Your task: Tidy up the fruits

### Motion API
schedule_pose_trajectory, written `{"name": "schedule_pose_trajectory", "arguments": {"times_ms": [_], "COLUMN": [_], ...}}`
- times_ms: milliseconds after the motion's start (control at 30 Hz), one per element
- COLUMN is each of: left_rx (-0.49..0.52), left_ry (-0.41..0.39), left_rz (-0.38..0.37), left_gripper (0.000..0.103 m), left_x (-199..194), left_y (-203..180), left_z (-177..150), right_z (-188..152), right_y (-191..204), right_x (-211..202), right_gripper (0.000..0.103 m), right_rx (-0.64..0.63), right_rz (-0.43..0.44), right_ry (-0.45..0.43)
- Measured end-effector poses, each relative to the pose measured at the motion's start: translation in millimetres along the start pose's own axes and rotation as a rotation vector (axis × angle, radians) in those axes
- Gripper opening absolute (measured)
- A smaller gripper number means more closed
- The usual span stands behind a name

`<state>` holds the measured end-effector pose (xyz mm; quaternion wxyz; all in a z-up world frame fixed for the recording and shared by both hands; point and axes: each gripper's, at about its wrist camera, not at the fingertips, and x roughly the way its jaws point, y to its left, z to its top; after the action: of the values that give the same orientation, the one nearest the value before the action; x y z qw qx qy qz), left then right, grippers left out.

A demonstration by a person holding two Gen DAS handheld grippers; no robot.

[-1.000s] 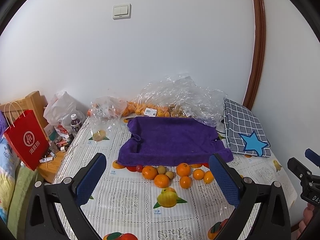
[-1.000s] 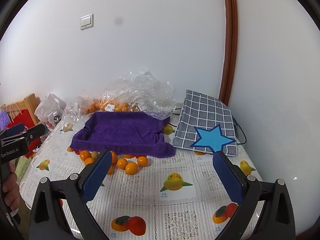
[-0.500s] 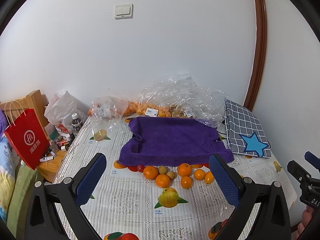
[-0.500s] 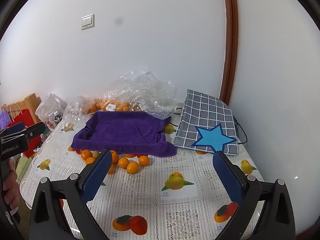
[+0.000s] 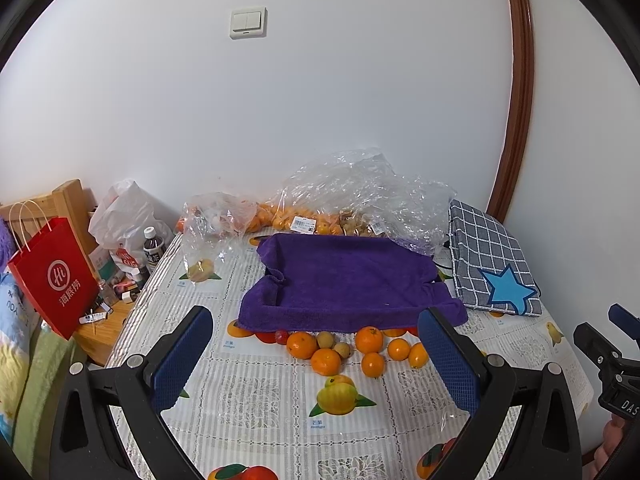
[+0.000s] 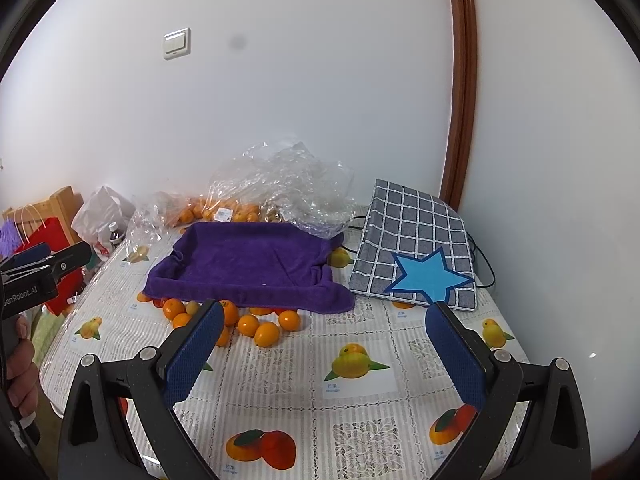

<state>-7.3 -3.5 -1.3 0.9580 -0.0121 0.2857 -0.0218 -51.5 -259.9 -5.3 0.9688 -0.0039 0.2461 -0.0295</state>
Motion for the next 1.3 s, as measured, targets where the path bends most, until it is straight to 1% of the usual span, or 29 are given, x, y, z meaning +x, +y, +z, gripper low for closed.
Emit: {"name": "schedule_pose_trajectory", "arguments": {"times_ms": [867, 1033, 1200, 1300], "left_rx": [-0.002, 0.009, 0.033, 0.029], "left_ry": [-0.002, -0.007, -0.007, 0.005], "left_rz": [-0.002, 0.000, 0.010, 0.015], "left_gripper": [0.103, 0.103, 0.103, 0.103], "left_x": [-0.6, -1.1, 8.0, 17.6], "left_y": [2.4, 6.8, 9.8, 14.5], "left_z": [-0.6, 4.7, 6.6, 1.1], "right_z": [1.0, 0.2, -1.5, -4.2], "right_y": [4.7, 6.0, 10.3, 12.9], "right_x": [-6.0, -4.4, 3.9, 13.1], "right_gripper": [0.100, 0.100, 0.100, 0.100], "right_rx": [-0.008, 0.006, 0.000, -0.001], "right_rz": [0.004, 0.018, 0.015, 0.032], "right_ry": [-0.015, -0.010, -0.003, 0.007]}}
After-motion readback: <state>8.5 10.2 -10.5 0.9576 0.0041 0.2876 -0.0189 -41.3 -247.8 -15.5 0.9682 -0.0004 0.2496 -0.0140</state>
